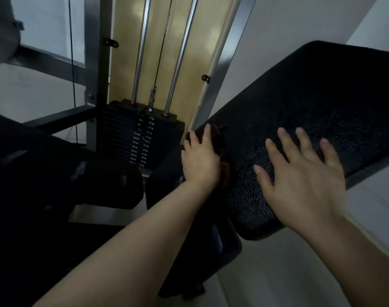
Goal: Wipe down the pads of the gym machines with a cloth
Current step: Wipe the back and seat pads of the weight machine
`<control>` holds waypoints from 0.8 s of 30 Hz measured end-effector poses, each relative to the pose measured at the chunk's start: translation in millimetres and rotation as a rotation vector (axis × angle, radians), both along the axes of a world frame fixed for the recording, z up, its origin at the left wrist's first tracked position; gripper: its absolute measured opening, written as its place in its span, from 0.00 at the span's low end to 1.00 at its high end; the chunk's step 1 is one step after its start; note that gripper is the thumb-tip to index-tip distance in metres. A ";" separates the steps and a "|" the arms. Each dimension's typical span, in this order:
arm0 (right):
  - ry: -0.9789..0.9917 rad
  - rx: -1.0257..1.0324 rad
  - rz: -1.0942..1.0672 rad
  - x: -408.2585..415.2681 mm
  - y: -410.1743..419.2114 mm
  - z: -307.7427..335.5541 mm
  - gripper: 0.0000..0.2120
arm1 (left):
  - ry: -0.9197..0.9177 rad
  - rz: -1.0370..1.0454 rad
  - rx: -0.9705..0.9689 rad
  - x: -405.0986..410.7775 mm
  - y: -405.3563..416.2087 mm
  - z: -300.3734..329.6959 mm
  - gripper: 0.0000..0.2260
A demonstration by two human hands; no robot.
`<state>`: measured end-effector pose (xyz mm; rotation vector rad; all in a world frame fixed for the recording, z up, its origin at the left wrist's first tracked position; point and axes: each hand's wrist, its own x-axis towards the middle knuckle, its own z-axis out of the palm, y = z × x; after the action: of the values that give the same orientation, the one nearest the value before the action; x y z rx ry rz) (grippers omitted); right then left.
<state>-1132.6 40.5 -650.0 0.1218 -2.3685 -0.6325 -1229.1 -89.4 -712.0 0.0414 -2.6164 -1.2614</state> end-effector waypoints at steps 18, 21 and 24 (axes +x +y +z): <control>0.034 -0.019 0.029 -4.3 0.6 -0.7 0.24 | -0.120 -0.076 0.103 -25.8 -1.1 3.2 0.25; 0.028 0.024 -0.001 -6.3 0.2 -1.1 0.25 | -0.131 -0.041 0.126 -42.4 -9.4 3.4 0.25; 0.008 0.067 -0.037 -9.1 -2.5 0.7 0.26 | -0.120 -0.035 0.088 -15.3 -2.8 2.3 0.26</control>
<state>-1141.6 38.0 -649.3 0.1045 -2.3477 -0.7290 -1244.4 -92.2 -709.7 0.0891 -2.6705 -1.4279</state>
